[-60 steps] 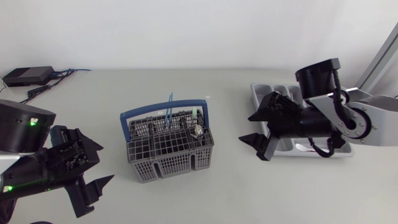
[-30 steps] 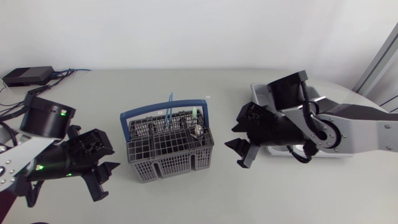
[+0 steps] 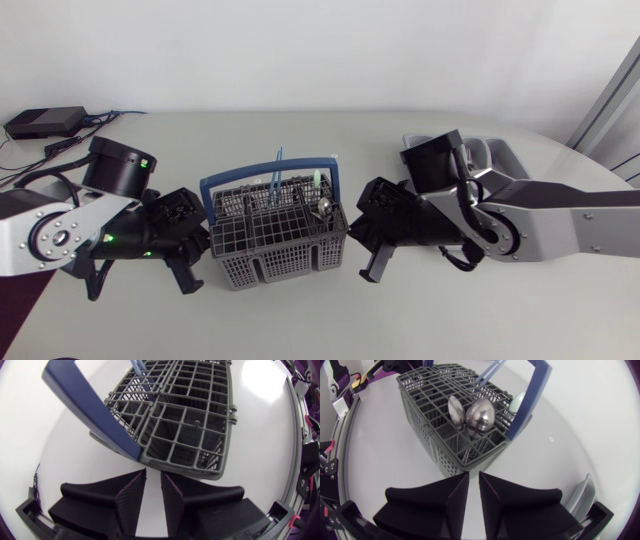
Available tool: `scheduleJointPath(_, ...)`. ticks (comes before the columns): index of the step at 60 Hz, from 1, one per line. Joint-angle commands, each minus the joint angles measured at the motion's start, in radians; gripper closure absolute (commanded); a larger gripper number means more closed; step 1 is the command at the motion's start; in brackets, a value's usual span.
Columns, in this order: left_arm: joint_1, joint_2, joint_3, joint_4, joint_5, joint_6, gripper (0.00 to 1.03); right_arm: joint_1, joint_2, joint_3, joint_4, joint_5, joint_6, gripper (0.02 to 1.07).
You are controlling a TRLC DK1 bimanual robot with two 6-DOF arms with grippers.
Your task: Unload the cutlery basket into the drawer organizer.
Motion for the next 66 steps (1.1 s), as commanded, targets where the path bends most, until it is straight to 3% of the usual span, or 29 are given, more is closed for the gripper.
scheduleJointPath(1,-0.008,0.047,0.055,0.034,0.016,-0.02,0.76,0.022,0.025,-0.006,0.015,0.009,0.034,0.9)
scheduleJointPath(34,0.006,0.233,0.229,0.094,0.016,-0.023,0.76,0.051,0.098,0.088,0.036,0.071,0.039,0.9)
scheduleJointPath(61,0.022,0.248,0.221,0.091,0.011,-0.018,0.75,0.036,0.094,0.083,0.047,0.097,0.026,0.9)
scheduleJointPath(66,0.042,0.222,0.207,0.086,0.01,-0.006,0.65,0.028,0.064,0.044,0.048,0.118,0.005,0.89)
